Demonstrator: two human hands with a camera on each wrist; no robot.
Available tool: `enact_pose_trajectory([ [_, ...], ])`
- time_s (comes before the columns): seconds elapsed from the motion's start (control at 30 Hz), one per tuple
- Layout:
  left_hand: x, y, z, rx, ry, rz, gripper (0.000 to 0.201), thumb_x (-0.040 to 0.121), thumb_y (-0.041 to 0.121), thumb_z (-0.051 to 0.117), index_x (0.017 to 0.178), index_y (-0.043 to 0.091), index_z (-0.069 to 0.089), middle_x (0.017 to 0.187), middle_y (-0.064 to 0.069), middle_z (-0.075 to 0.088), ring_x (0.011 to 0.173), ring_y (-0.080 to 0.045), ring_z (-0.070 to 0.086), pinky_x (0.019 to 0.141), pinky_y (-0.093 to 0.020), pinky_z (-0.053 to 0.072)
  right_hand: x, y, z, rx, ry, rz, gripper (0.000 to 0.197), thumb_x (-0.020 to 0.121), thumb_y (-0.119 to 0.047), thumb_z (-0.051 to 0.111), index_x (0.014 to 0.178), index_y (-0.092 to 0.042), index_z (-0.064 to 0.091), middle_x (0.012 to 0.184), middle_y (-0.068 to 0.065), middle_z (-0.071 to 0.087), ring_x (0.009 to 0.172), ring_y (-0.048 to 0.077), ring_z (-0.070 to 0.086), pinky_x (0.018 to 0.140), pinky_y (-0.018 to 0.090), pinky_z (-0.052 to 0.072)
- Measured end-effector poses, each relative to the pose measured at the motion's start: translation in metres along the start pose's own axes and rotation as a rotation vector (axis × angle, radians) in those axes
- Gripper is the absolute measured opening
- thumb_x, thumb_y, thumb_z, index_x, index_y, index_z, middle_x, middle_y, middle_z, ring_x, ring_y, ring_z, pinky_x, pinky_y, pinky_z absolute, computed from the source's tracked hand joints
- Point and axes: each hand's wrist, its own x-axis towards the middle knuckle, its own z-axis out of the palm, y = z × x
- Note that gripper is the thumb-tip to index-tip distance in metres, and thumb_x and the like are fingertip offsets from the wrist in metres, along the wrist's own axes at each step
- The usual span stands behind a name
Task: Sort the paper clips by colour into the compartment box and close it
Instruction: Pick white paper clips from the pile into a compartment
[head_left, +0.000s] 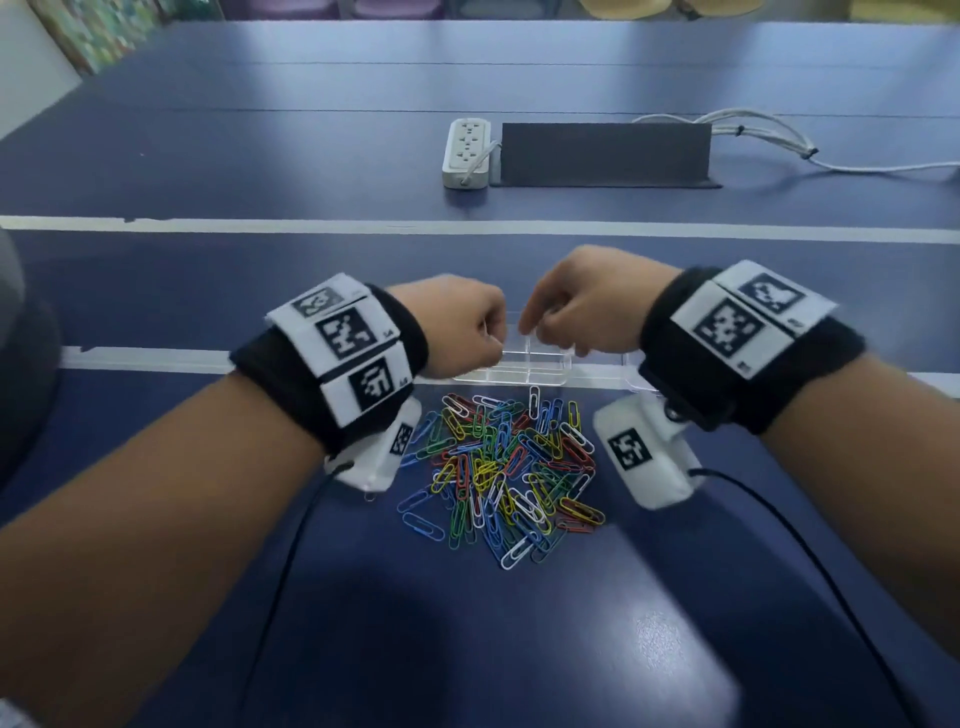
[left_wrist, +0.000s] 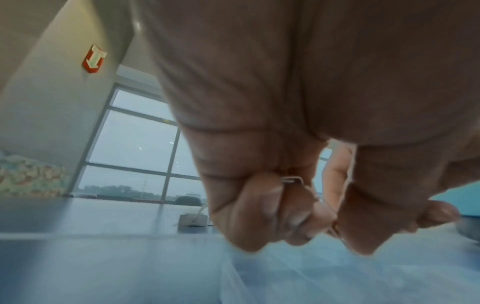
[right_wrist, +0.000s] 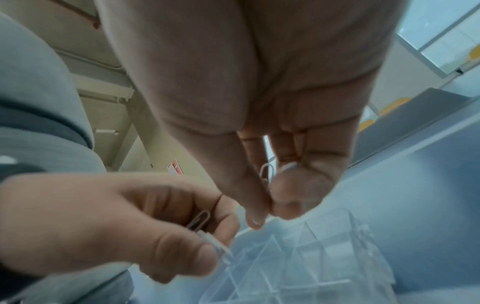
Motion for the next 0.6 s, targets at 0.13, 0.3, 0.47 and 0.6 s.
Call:
enact_pose_trajectory([
  [0.13,0.024,-0.001,-0.004,0.025,0.086,-0.053,0.018,0.088,0.019,0.049,0.101,0.018,0.062,0.101,-0.002,0.063,0.102,-0.023,0.056,0.08,-0.025,0.038,0.018,-0.011,0.001,-0.001,0.061,0.087,0.025,0.081,-0.006,0.056,0.095,-0.016,0.075,0.068,0.001,0.069,0.074,0.019,0.067,0.082,0.032,0.057],
  [0.3,0.042,0.0,-0.004,-0.01,0.067,-0.103,0.03,0.086,0.021,0.059,0.115,0.014,0.061,0.115,-0.006,0.065,0.108,-0.025,0.057,0.078,-0.026,0.037,0.027,-0.013,0.001,-0.004,0.076,0.137,0.028,0.078,-0.007,0.065,0.104,-0.013,0.071,0.09,0.007,0.074,0.086,0.02,0.07,0.078,0.03,0.058],
  [0.47,0.044,-0.003,-0.006,-0.214,0.067,-0.138,0.052,0.086,0.015,0.059,0.135,0.015,0.042,0.12,-0.004,0.062,0.108,-0.024,0.058,0.091,-0.032,0.045,0.03,-0.008,-0.005,0.135,0.117,0.163,0.037,0.077,-0.01,0.069,0.113,-0.019,0.063,0.068,-0.001,0.063,0.068,0.015,0.066,0.07,0.025,0.056],
  [0.6,0.045,-0.003,-0.004,-0.257,0.078,-0.149,0.056,0.086,0.014,0.057,0.138,0.017,0.037,0.123,-0.005,0.061,0.111,-0.025,0.057,0.096,-0.037,0.047,0.029,-0.009,-0.007,0.196,0.118,0.17,0.044,0.077,-0.009,0.069,0.118,-0.019,0.061,0.079,0.001,0.065,0.087,0.02,0.067,0.082,0.03,0.055],
])
